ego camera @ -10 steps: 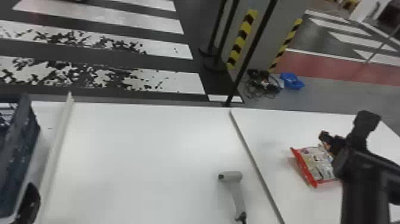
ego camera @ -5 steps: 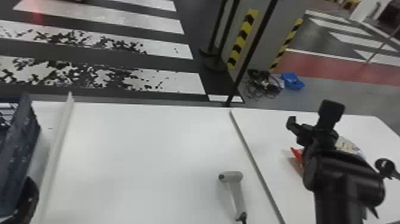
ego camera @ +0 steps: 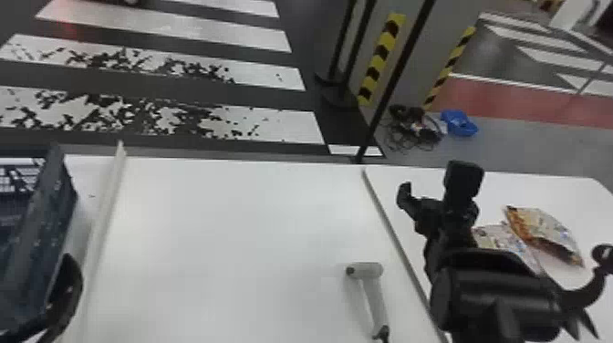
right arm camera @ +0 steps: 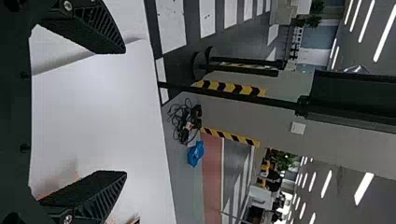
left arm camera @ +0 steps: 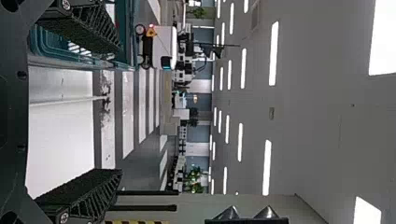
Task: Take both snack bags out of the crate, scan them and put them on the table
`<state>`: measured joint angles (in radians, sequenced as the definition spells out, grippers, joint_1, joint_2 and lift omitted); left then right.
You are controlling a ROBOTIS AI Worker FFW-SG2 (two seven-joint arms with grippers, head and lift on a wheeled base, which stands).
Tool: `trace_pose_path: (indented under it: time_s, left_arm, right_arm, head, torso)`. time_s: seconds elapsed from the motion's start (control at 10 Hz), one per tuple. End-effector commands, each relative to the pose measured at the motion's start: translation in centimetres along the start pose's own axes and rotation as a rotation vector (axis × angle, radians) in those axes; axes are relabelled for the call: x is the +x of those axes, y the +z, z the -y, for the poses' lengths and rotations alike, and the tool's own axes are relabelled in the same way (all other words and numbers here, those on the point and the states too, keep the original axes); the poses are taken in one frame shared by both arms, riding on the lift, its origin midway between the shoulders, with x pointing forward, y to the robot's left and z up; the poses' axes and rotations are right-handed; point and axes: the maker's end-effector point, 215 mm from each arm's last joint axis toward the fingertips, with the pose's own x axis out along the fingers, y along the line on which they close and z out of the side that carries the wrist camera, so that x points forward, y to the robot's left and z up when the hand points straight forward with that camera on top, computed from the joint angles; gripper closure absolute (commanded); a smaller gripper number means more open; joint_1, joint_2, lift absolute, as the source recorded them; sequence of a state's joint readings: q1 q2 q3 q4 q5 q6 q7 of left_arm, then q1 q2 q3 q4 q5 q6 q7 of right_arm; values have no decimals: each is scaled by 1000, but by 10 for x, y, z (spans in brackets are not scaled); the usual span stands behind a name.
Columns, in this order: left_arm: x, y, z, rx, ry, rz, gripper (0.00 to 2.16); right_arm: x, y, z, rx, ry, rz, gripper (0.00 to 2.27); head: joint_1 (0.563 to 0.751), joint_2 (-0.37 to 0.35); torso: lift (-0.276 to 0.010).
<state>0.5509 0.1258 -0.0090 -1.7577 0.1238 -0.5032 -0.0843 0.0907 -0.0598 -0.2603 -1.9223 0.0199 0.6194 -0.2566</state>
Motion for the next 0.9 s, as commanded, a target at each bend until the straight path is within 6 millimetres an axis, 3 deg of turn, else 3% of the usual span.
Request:
trace_pose_path:
  time_s: [0.0,0.3,0.4,0.6,0.8]
  left_arm:
    - [1,4,5,-3,-8,4,80]
    - [2,5,11,-5,-20,2,80]
    - [4,9,14,-6,-24,7,80]
    - [7,9,17,-4,-30,-8,80]
    - [6,2,16,-7,-19,-39,80]
  right_arm:
    - [-20,19,-21,23,-1,85,76]
    - [-68,31,-61,25,2,231,63]
    - [-87,29,-87,17,35,287,63]
    - [-125,14,-137,50,146,366,63]
    - [-153,-10,-162,52,202,352,63]
  head:
    - [695,-274]
    - [695,-216]
    - [695,-204]
    - [695,-137]
    - [695,-75]
  torso:
    - [-91]
    - [-91]
    - [-91]
    - [-91]
    - [-91]
